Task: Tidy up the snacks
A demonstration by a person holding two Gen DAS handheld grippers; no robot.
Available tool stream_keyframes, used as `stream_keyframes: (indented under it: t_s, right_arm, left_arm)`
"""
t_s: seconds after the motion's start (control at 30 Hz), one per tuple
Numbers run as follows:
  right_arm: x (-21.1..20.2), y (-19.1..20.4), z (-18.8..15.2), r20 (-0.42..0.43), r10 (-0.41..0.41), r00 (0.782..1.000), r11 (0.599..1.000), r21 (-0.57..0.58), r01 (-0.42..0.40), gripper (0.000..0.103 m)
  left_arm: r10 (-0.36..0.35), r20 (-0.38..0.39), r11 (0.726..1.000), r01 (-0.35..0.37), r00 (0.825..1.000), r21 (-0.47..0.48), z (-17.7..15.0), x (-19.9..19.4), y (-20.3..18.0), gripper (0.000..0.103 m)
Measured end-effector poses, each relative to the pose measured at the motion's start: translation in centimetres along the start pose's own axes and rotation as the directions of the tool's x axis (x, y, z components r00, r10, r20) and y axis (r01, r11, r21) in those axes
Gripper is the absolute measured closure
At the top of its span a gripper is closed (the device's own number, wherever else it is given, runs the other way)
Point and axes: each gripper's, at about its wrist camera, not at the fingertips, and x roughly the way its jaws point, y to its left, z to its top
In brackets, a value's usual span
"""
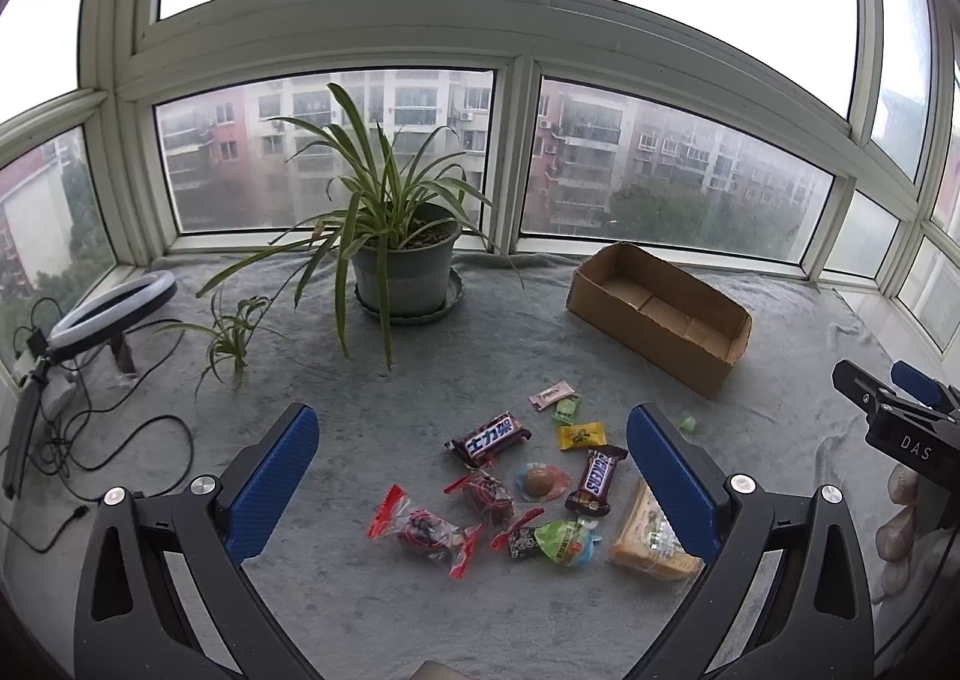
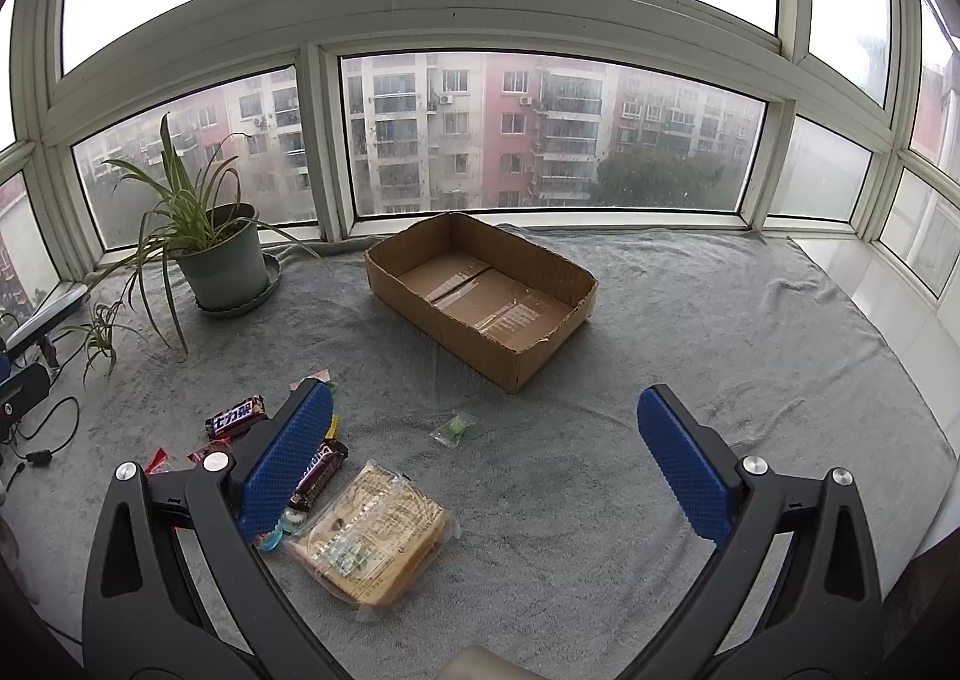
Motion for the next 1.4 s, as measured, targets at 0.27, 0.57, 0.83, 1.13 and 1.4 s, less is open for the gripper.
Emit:
stream_keyframes:
  t_s: [0.27, 0.57, 0.83, 1.13, 1.4]
  right_arm:
    - [0.1, 0.0, -0.3, -0.005, 0.001, 1.000, 1.000, 0.001, -0.001, 0.000]
    - [0.7, 0.0, -0.6, -0.026, 0.000, 1.000, 1.000, 0.005, 0.000, 0.000]
    - [2.3, -1.3, -0.6, -0.085, 0.021, 0.996, 0.999, 0.039, -0.018, 0.000]
    - [5.4, -2.3, -2.7, -0.204, 0.141, 0.969, 0.988, 0.097, -0.123, 0.000]
    - [9.0, -2.8, -6.1, -0.348, 0.325, 0.879, 0.935, 0.257, -0.244, 0.017]
  left_arm:
    - [-0.003, -0.009, 1.000, 0.003, 1.000, 0.002, 0.0, 0.3, -0.2, 0.001]
    - [-0.013, -0.027, 1.000, 0.014, 1.000, 0.012, -0.1, 0.9, -0.5, 0.001]
    - [-0.060, -0.069, 0.998, 0.062, 0.996, 0.030, -0.5, 2.2, -1.1, 0.001]
    - [-0.158, -0.156, 0.984, 0.169, 0.975, 0.063, -1.8, 5.1, -3.0, 0.001]
    - [-0.298, -0.309, 0.945, 0.324, 0.903, 0.035, -3.2, 8.6, -4.6, 0.027]
